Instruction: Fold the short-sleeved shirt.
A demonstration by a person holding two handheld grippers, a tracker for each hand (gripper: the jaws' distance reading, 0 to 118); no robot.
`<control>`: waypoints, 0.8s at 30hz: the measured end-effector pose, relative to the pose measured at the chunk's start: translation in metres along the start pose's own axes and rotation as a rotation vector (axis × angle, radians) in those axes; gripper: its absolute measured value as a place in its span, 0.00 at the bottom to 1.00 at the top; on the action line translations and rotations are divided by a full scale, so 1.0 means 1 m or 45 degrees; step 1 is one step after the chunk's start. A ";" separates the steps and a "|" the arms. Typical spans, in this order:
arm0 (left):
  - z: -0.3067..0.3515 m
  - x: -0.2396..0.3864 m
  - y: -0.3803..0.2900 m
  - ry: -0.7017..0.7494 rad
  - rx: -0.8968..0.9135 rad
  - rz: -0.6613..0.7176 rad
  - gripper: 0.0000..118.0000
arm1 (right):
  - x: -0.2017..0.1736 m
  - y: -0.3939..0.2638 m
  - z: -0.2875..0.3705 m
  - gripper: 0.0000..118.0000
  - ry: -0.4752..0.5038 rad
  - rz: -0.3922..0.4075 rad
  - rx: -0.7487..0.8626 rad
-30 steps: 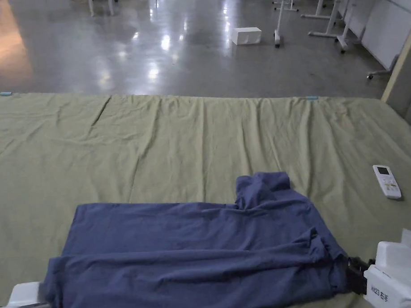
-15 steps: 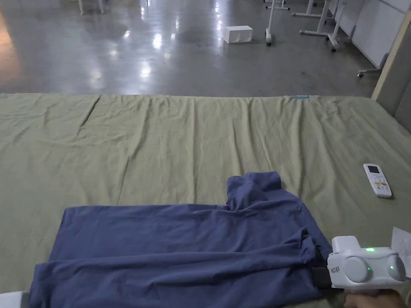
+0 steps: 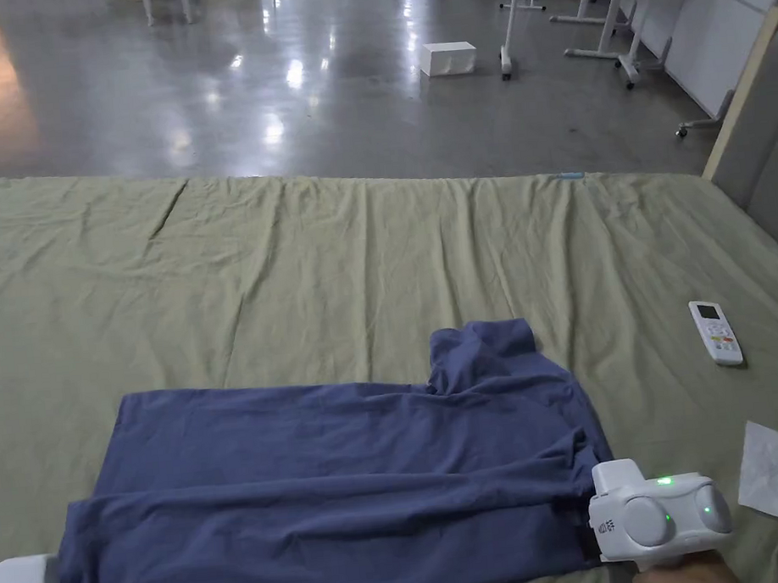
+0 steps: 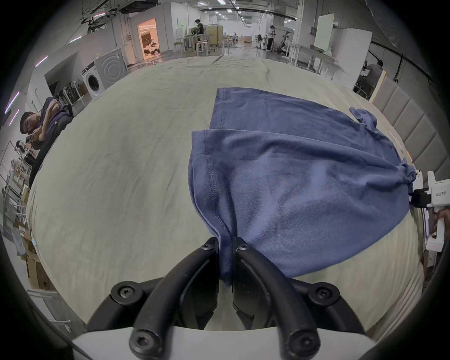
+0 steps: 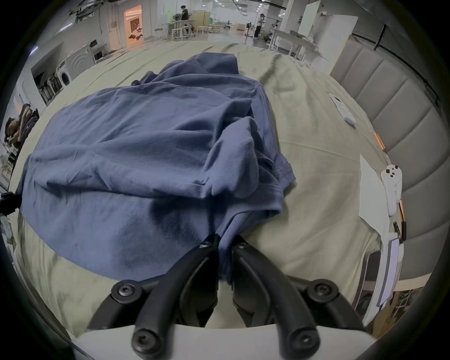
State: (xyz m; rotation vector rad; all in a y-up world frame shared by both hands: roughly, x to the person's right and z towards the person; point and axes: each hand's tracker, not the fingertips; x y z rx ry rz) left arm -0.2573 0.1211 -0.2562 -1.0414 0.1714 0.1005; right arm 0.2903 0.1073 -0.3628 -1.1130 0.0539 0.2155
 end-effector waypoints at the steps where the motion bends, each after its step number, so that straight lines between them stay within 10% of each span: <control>1: 0.001 0.000 0.000 -0.002 0.001 0.005 0.08 | 0.000 0.001 0.004 0.05 0.003 -0.012 -0.005; 12: 0.014 -0.008 0.002 -0.029 0.057 0.018 0.08 | 0.026 -0.021 0.048 0.05 0.111 -0.233 0.078; 24: 0.090 -0.027 0.052 -0.157 0.253 0.055 0.07 | 0.031 0.016 0.135 0.05 0.092 -0.128 0.243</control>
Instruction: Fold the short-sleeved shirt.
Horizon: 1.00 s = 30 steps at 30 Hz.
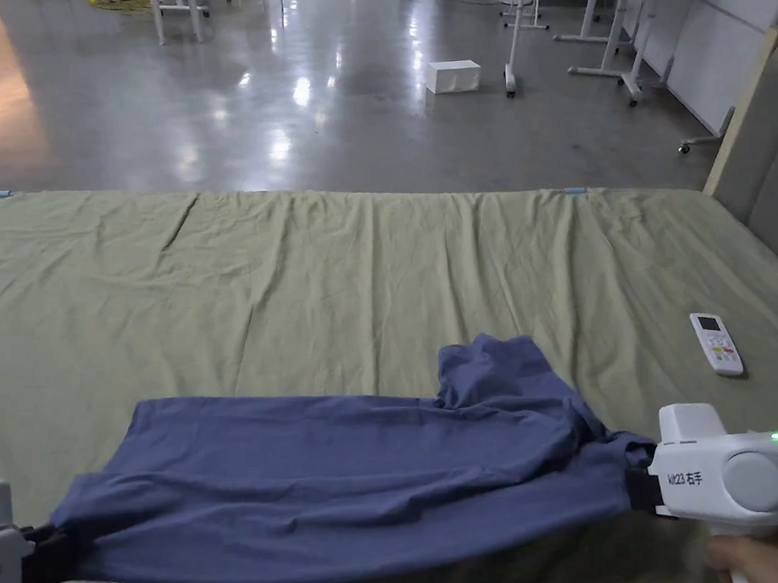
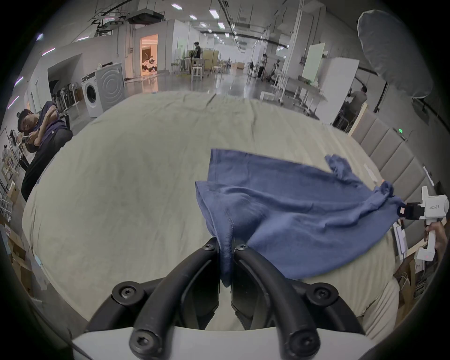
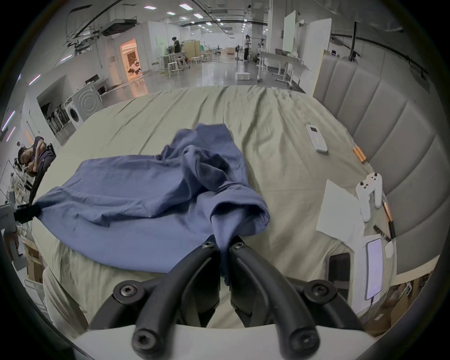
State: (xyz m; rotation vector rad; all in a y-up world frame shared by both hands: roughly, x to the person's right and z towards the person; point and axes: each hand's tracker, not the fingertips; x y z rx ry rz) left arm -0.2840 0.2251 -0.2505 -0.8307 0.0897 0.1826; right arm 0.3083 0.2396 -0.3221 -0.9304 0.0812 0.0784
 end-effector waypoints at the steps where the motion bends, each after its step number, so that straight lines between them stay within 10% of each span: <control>1: 0.007 -0.002 0.004 -0.009 0.014 0.000 0.07 | 0.000 0.002 0.006 0.05 -0.004 0.000 0.023; 26: -0.005 -0.015 -0.143 0.080 -0.270 -0.044 0.07 | -0.010 -0.169 -0.021 0.06 -0.049 0.023 -0.272; 30: -0.022 -0.016 -0.148 0.108 -0.277 -0.094 0.07 | -0.020 -0.166 -0.021 0.27 -0.136 0.108 -0.261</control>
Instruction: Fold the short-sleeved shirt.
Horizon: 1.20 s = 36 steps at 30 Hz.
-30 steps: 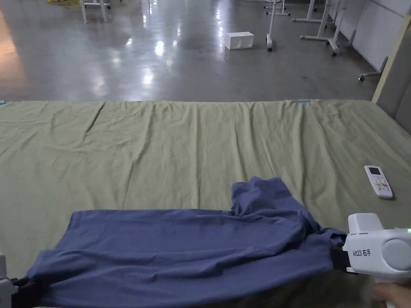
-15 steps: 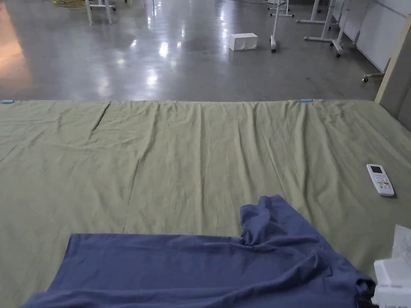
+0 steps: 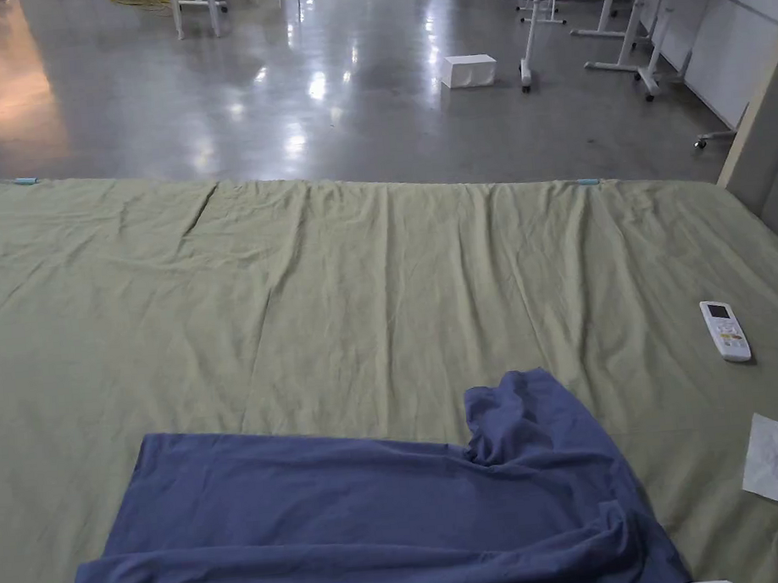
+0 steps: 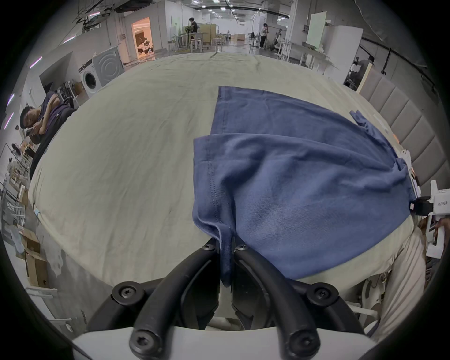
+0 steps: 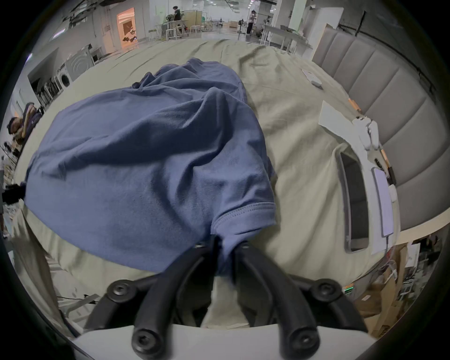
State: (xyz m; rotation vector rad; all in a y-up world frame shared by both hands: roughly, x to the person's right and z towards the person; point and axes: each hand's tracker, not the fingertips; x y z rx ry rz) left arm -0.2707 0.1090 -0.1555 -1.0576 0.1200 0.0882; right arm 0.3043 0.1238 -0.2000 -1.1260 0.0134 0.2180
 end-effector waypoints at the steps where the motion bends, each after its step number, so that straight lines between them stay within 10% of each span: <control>1: -0.001 0.000 0.001 0.007 0.004 -0.004 0.08 | -0.002 0.001 0.003 0.36 -0.053 0.029 0.008; 4: 0.005 0.002 0.006 0.020 0.015 0.005 0.27 | -0.004 0.006 0.011 0.69 -0.159 0.078 0.035; 7: 0.015 0.004 0.022 0.034 0.129 0.019 0.56 | -0.007 0.019 0.033 0.70 -0.158 0.038 0.181; 20: 0.086 0.077 0.094 0.010 0.858 0.016 0.57 | -0.067 0.090 0.109 0.79 -0.052 -0.143 1.038; 23: 0.100 0.090 0.099 0.054 0.986 0.011 0.54 | -0.078 0.097 0.119 0.70 -0.051 -0.169 1.166; 27: 0.111 0.101 0.105 0.113 1.067 -0.007 0.13 | -0.087 0.104 0.129 0.19 -0.095 -0.160 1.308; 36: 0.114 0.101 0.113 0.105 1.092 -0.026 0.01 | -0.091 0.112 0.128 0.00 -0.074 -0.201 1.381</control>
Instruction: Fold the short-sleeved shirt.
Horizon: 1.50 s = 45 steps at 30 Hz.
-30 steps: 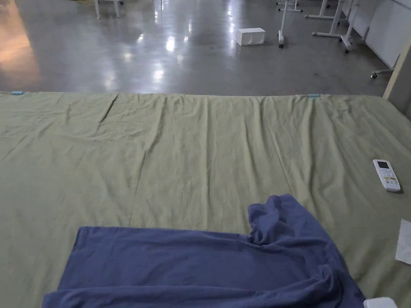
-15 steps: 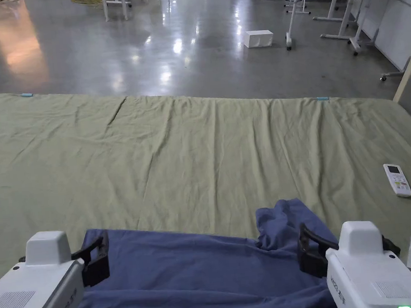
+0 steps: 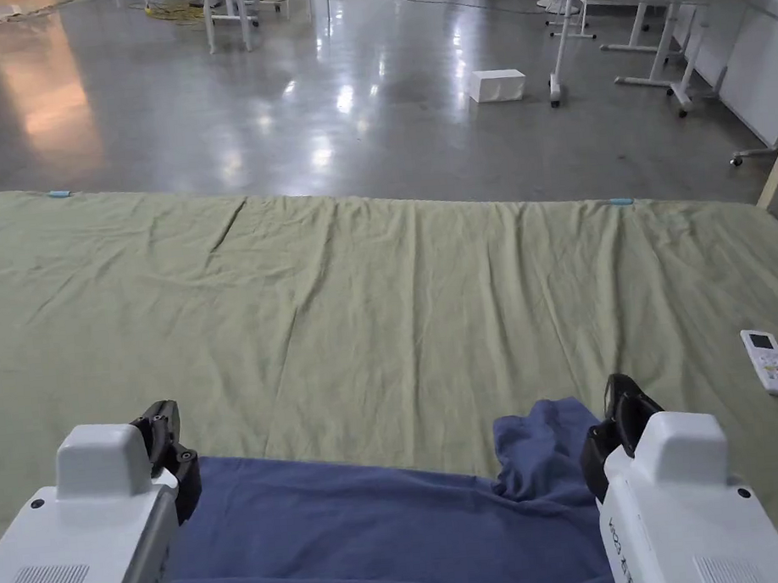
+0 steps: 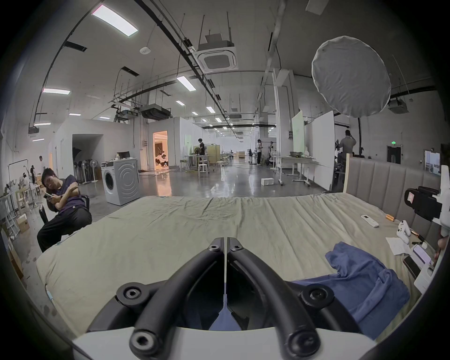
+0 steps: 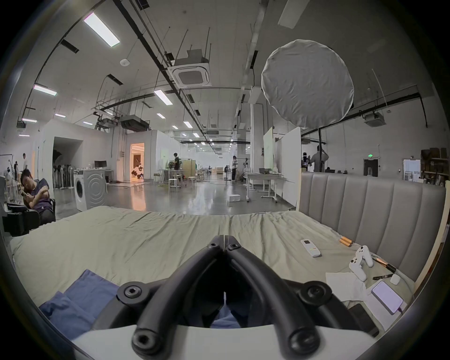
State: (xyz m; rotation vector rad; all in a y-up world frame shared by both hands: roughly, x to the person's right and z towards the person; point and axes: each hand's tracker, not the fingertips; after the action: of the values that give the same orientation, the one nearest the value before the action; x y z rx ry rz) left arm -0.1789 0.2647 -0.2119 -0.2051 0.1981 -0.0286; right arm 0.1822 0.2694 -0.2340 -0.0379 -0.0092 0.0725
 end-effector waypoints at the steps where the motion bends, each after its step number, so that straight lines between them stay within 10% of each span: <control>1: -0.003 -0.002 0.000 -0.012 -0.014 -0.001 0.01 | -0.002 0.000 -0.001 0.00 -0.002 0.008 -0.001; 16: -0.185 -0.072 -0.064 -0.030 -0.747 0.041 0.02 | 0.004 -0.029 -0.046 0.00 0.040 0.066 -0.149; 21: -0.247 -0.082 -0.085 -0.099 -1.010 0.108 0.48 | 0.015 -0.047 -0.057 0.00 0.016 0.088 -0.253; 26: -0.284 -0.078 -0.097 -0.079 -1.061 0.072 0.56 | 0.026 -0.064 -0.061 0.00 -0.022 0.104 -0.328; 35: -0.297 -0.058 -0.107 -0.063 -1.133 -0.067 0.52 | 0.040 -0.089 -0.061 0.00 -0.053 0.088 -0.465; 41: -0.285 -0.054 -0.106 -0.131 -1.096 -0.068 0.09 | 0.054 -0.099 -0.073 0.00 -0.072 -0.049 -0.566; 45: -0.260 -0.055 -0.088 -0.137 -1.054 -0.014 0.03 | 0.073 -0.099 -0.110 0.01 -0.054 -0.020 -0.725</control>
State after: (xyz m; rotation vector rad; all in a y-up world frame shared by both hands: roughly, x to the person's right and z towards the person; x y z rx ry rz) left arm -0.2854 0.1294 -0.4331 -1.0304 0.0916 0.0557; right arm 0.2633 0.1715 -0.3399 -0.6057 -0.0721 0.0534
